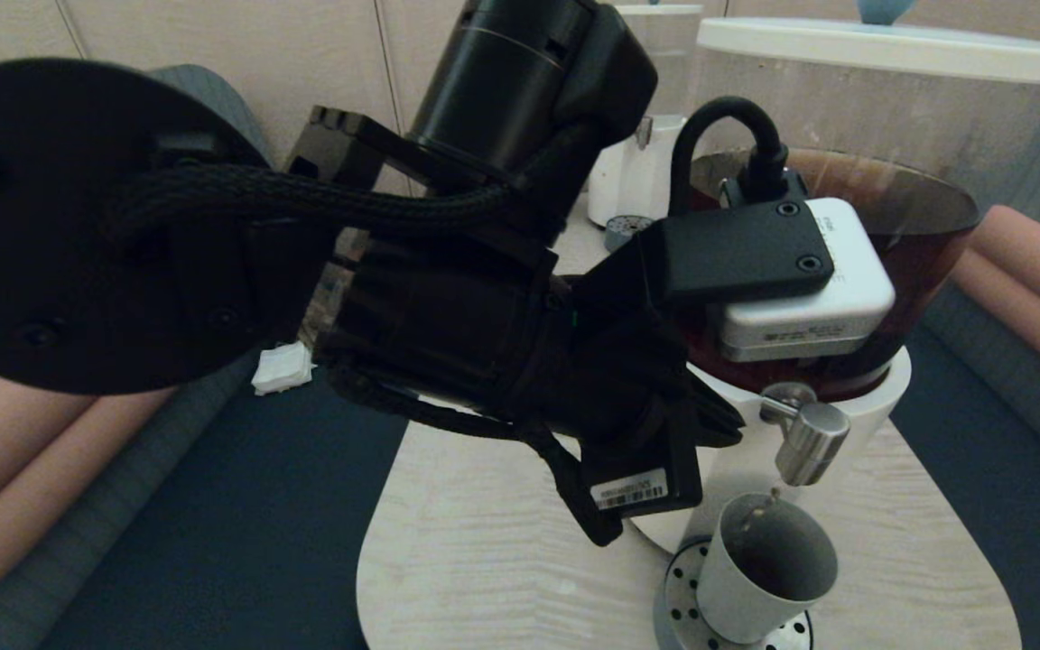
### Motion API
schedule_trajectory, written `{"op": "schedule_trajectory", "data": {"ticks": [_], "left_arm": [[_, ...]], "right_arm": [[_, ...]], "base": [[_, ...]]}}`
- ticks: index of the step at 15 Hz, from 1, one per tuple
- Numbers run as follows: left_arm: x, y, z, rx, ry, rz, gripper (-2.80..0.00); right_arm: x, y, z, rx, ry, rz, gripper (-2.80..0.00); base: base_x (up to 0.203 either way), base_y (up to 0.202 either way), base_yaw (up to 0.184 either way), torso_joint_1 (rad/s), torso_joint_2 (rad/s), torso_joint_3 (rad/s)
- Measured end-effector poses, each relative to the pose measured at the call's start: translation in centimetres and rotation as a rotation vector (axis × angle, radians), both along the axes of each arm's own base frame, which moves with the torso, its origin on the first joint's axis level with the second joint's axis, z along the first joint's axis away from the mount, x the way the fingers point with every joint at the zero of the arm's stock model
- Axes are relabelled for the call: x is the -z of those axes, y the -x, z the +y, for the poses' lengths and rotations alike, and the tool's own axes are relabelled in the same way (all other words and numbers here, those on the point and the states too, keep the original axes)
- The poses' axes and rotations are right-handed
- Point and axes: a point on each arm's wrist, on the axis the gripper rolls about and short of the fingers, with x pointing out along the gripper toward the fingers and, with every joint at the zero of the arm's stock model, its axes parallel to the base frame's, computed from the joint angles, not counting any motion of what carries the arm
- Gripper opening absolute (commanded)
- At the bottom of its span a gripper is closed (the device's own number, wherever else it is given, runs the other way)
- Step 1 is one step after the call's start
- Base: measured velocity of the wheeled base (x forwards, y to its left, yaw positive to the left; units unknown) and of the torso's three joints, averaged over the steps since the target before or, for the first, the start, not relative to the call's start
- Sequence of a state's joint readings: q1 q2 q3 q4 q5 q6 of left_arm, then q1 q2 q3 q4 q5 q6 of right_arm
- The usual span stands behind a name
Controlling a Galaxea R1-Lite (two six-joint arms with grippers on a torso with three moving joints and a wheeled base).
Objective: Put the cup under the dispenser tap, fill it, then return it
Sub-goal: Turn off the faucet
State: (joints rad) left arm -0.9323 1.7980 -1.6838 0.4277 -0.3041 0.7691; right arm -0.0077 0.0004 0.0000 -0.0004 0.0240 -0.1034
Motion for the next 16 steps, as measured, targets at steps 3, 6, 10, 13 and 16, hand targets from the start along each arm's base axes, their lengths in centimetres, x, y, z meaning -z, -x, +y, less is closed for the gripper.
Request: {"op": "schedule_trajectory", "data": {"ticks": [3, 6, 10, 13, 16], "left_arm": [[0.6, 0.0, -0.9, 0.014, -0.011, 0.007, -2.80], [0.7, 0.1, -1.5, 0.025, -0.012, 0.009, -2.80], [1.0, 0.3, -2.0, 0.028, -0.020, 0.009, -2.80], [1.1, 0.2, -2.2, 0.028, -0.022, 0.011, -2.80], [1.2, 0.0, -2.5, 0.029, -0.020, 0.010, -2.80]], "right_arm": [[0.0, 0.0, 0.0, 0.000, 0.000, 0.000, -2.80], [0.0, 0.0, 0.0, 0.000, 0.000, 0.000, -2.80], [0.0, 0.0, 0.0, 0.000, 0.000, 0.000, -2.80], [0.0, 0.0, 0.0, 0.000, 0.000, 0.000, -2.80], [0.0, 0.0, 0.0, 0.000, 0.000, 0.000, -2.80]], "base": [[0.000, 0.000, 0.000, 0.000, 0.00, 0.000], [0.000, 0.000, 0.000, 0.000, 0.00, 0.000], [0.000, 0.000, 0.000, 0.000, 0.00, 0.000], [0.000, 0.000, 0.000, 0.000, 0.00, 0.000], [0.000, 0.000, 0.000, 0.000, 0.00, 0.000]]}}
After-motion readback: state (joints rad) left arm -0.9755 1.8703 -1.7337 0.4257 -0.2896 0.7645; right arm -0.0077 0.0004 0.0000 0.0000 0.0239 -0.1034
